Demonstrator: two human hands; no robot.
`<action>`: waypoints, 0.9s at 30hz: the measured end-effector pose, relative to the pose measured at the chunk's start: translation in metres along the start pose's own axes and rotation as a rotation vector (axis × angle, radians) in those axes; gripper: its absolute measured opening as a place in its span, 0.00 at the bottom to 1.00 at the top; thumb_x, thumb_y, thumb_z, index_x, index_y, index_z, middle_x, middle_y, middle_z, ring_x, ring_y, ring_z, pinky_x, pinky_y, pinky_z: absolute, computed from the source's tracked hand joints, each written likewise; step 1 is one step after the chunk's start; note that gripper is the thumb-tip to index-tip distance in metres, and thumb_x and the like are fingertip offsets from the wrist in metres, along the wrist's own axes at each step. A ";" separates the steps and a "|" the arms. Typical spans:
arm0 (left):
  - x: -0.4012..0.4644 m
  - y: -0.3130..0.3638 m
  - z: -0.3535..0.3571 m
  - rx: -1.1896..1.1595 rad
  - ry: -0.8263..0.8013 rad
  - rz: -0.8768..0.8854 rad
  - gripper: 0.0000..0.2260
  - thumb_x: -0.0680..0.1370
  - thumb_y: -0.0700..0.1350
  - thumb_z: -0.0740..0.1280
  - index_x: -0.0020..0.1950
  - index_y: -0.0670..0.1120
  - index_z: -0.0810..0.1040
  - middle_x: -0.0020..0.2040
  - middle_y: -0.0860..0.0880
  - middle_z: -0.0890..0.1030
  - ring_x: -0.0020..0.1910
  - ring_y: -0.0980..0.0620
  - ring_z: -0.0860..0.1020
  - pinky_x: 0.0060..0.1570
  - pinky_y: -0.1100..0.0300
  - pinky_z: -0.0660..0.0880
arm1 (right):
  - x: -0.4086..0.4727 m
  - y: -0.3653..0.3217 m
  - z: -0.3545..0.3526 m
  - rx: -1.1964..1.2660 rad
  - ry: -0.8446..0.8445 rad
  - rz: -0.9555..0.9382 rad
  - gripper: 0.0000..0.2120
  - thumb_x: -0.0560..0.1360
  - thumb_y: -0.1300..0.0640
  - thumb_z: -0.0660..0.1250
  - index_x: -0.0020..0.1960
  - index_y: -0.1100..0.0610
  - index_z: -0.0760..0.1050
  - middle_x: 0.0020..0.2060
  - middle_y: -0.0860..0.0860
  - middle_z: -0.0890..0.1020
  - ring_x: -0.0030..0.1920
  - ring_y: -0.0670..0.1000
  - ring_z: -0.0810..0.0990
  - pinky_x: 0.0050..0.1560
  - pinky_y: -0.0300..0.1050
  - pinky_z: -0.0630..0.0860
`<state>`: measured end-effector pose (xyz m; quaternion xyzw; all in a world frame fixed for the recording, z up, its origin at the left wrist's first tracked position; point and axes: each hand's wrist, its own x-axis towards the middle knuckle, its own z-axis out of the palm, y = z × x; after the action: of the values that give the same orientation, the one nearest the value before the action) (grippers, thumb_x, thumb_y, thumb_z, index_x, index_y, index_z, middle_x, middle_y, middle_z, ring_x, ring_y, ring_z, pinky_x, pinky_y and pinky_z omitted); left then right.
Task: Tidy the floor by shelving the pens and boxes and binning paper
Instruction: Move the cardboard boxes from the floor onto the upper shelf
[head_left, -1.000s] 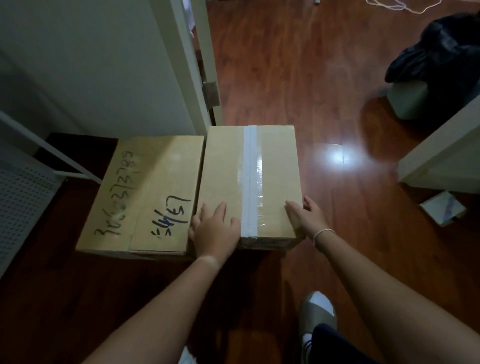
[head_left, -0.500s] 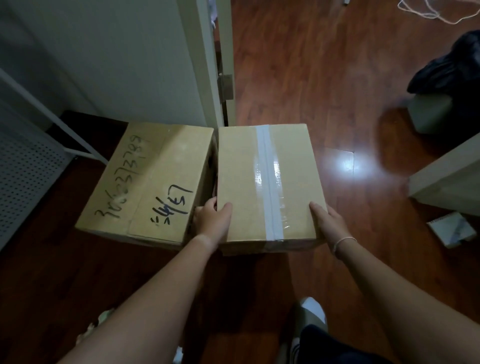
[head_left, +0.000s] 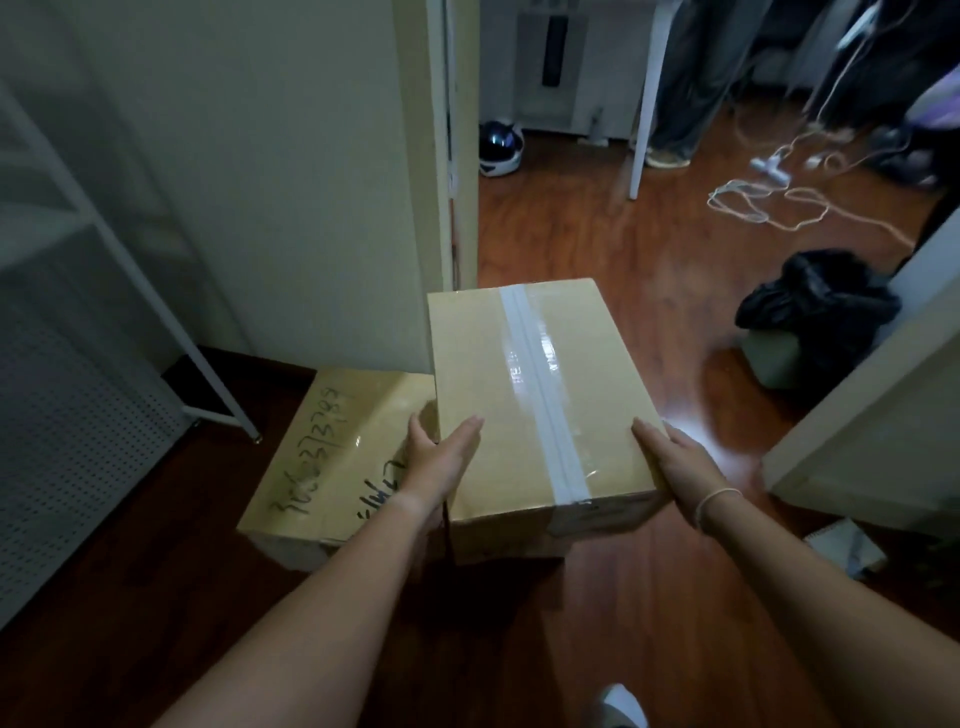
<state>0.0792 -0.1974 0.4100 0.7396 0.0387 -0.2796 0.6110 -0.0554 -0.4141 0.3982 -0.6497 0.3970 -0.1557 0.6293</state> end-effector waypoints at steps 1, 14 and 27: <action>-0.010 0.013 -0.008 -0.026 -0.004 0.023 0.42 0.68 0.59 0.70 0.76 0.49 0.55 0.75 0.43 0.61 0.72 0.42 0.63 0.70 0.47 0.63 | -0.008 -0.019 0.003 0.006 -0.010 -0.029 0.11 0.74 0.51 0.65 0.53 0.54 0.77 0.49 0.54 0.82 0.49 0.55 0.80 0.53 0.51 0.77; -0.185 0.196 -0.204 -0.301 0.071 0.503 0.30 0.73 0.53 0.69 0.71 0.49 0.61 0.59 0.46 0.74 0.49 0.49 0.76 0.38 0.57 0.75 | -0.180 -0.265 0.096 0.183 -0.235 -0.484 0.20 0.73 0.48 0.67 0.63 0.54 0.74 0.54 0.54 0.80 0.53 0.55 0.79 0.56 0.53 0.76; -0.394 0.215 -0.493 -0.205 0.517 0.693 0.26 0.72 0.53 0.68 0.68 0.50 0.66 0.55 0.45 0.77 0.51 0.44 0.77 0.40 0.53 0.75 | -0.388 -0.356 0.331 0.326 -0.823 -0.599 0.13 0.74 0.51 0.66 0.58 0.51 0.73 0.50 0.53 0.79 0.50 0.55 0.79 0.47 0.48 0.78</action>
<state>0.0144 0.3172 0.8290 0.6903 -0.0324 0.1413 0.7089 0.0439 0.0539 0.7965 -0.6357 -0.1149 -0.1207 0.7537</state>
